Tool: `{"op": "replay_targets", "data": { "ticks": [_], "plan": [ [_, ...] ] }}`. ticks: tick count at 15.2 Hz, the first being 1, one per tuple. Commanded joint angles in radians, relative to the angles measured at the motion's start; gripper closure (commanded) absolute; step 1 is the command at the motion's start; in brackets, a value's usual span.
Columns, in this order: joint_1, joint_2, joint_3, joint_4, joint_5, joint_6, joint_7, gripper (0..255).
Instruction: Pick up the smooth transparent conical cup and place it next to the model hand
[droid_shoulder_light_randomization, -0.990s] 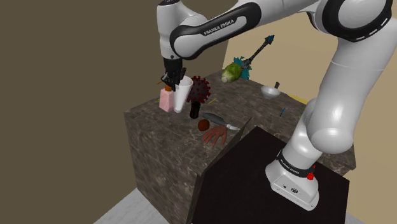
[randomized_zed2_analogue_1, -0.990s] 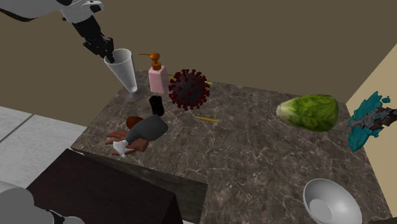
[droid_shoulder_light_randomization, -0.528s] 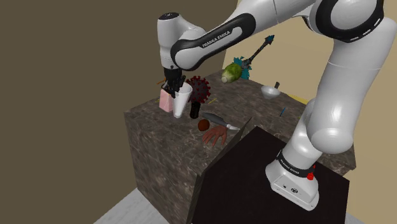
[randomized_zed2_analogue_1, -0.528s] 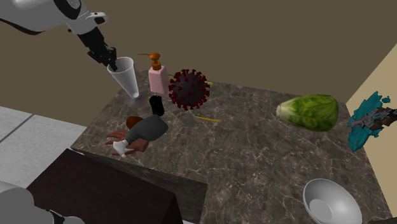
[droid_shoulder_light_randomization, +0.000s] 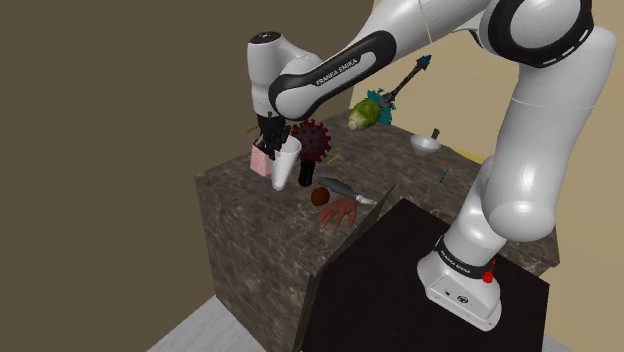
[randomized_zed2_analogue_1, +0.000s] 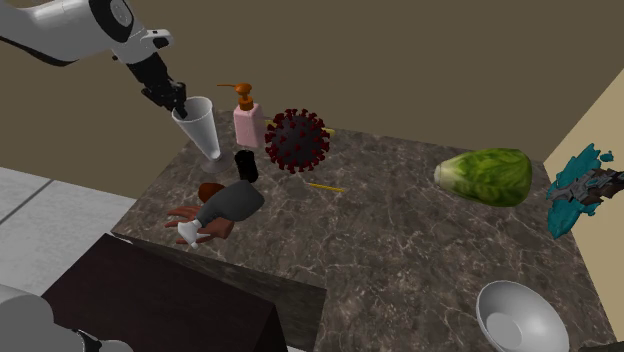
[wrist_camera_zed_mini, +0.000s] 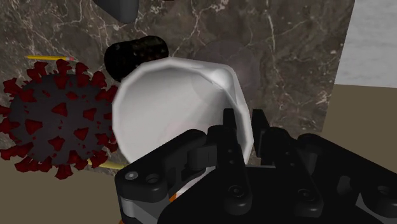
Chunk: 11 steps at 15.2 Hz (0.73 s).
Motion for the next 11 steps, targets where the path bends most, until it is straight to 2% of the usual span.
{"op": "replay_targets", "data": {
  "ticks": [1, 3, 4, 9, 11],
  "plan": [
    [0.0, 0.0, 0.0, 0.0, 0.0, 0.001, 0.0, 255],
    [0.0, 0.0, 0.0, 0.0, 0.0, 0.001, 0.0, 255],
    [0.0, 0.0, 0.0, 0.0, 0.0, 0.001, 0.0, 0],
    [0.0, 0.0, 0.0, 0.0, 0.0, 0.001, 0.0, 0],
    [0.006, -0.032, 0.008, 0.026, 0.014, -0.058, -0.008, 0]
  ]
}}
